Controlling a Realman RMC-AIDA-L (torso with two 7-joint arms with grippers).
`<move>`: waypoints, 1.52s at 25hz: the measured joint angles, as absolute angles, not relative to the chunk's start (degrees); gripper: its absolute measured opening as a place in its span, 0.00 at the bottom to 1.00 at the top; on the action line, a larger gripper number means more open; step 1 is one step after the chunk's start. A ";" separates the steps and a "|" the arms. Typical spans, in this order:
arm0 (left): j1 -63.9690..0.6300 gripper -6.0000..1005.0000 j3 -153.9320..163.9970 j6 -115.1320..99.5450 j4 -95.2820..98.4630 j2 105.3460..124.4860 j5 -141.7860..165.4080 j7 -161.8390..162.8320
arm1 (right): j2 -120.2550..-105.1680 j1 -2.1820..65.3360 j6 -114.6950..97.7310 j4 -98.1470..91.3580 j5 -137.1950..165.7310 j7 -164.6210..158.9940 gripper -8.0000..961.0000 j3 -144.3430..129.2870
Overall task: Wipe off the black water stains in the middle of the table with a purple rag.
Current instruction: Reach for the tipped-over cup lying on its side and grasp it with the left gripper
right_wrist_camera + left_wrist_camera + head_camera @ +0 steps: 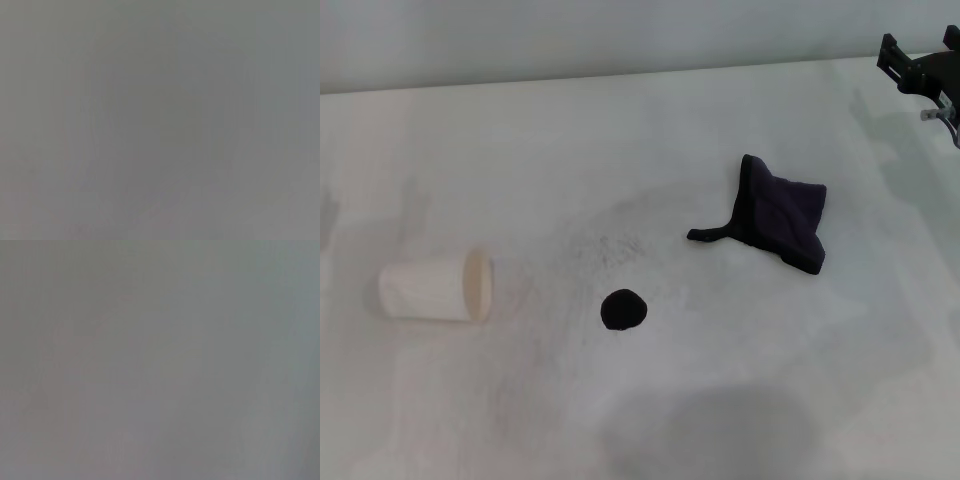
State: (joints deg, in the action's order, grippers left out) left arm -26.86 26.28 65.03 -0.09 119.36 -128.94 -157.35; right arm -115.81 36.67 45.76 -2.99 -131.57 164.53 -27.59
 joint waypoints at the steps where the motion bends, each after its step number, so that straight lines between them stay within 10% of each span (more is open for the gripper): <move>1: -26.86 0.88 26.28 65.05 -0.09 119.36 -128.94 -157.35 | -115.82 36.67 45.77 -2.99 -131.57 164.53 0.91 -27.59; 38: -27.47 0.88 26.60 64.73 10.02 118.36 -119.90 -123.47 | -115.86 36.92 45.67 -2.99 -131.57 164.46 0.91 -27.47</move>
State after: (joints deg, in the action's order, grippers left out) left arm -27.47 26.60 64.73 10.02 118.36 -119.90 -123.47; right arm -115.86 36.92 45.67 -2.99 -131.57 164.46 -27.47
